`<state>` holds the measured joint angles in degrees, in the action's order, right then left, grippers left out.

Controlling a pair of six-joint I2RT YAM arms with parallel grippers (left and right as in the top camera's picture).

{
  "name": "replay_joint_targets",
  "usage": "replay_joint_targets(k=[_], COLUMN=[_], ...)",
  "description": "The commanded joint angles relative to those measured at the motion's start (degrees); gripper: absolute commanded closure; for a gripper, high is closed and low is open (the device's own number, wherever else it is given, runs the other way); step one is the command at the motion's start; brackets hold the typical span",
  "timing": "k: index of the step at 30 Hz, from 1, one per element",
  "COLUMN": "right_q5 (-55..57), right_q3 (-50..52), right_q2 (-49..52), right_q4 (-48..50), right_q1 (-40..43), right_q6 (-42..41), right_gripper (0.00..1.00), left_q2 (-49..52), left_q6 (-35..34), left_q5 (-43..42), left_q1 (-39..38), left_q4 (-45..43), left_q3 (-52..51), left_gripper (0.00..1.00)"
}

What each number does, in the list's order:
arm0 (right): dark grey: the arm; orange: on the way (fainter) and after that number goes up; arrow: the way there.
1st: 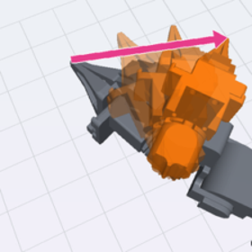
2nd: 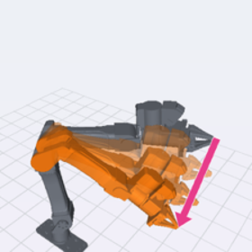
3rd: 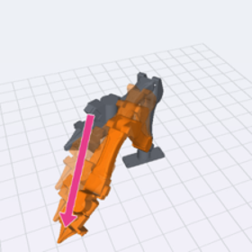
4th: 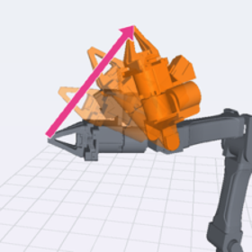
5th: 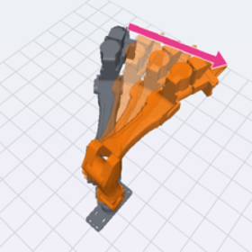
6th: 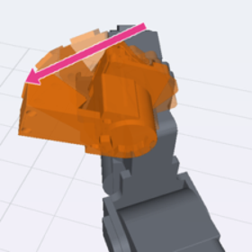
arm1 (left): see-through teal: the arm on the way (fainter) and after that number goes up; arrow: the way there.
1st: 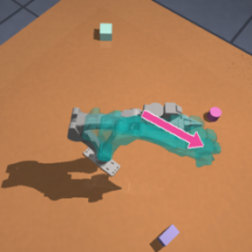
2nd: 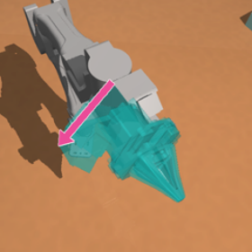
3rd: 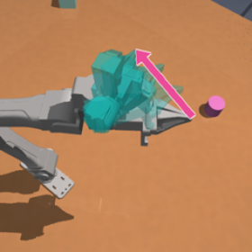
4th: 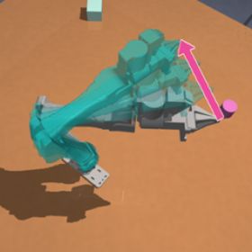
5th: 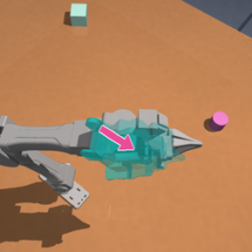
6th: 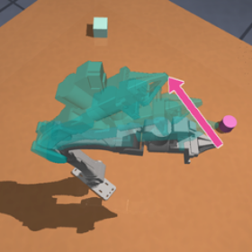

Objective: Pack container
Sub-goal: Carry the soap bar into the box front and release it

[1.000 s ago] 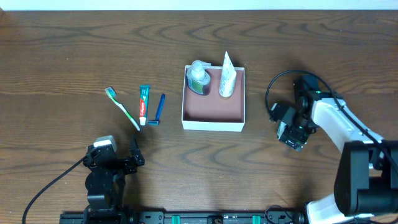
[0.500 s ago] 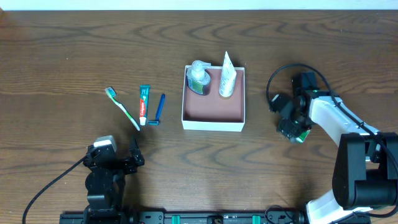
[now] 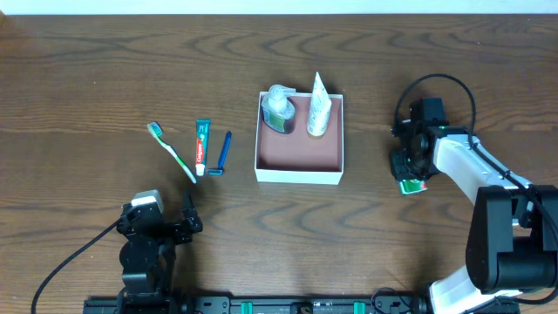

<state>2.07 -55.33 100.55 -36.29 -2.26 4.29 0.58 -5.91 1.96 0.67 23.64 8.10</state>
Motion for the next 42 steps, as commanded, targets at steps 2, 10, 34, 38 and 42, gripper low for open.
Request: replay_joint_targets(k=[2,10,34,38,42], right_q5=[-4.0,-12.7,-12.6,-11.8,-7.1], right_q3=[0.8,-2.8,-22.9,-22.9,-22.9], right_q2=[1.4,1.3,-15.7,-14.4,-11.6], right_q4=[-0.8,-8.0,-21.2,-15.7,-9.4], right_q1=[0.0,-0.1,-26.6,-33.8,-37.4], right_q6=[-16.9,-19.7,-6.6,8.5,20.5], right_gripper=[0.57,0.81,0.97,0.99,0.99], left_q2=[-0.3,-0.3,-0.3,-0.3,-0.3], left_q6=[0.8,0.8,0.8,0.8,0.8], left_q5=[0.9,0.9,0.9,0.9,0.9], left_q1=[0.3,0.3,0.3,0.3,0.3], left_q4=[0.2,0.2,0.2,0.2,0.2], left_q3=[-1.1,-1.1,-1.1,-1.1,-1.1], left_gripper=[0.02,0.02,0.02,0.02,0.02])
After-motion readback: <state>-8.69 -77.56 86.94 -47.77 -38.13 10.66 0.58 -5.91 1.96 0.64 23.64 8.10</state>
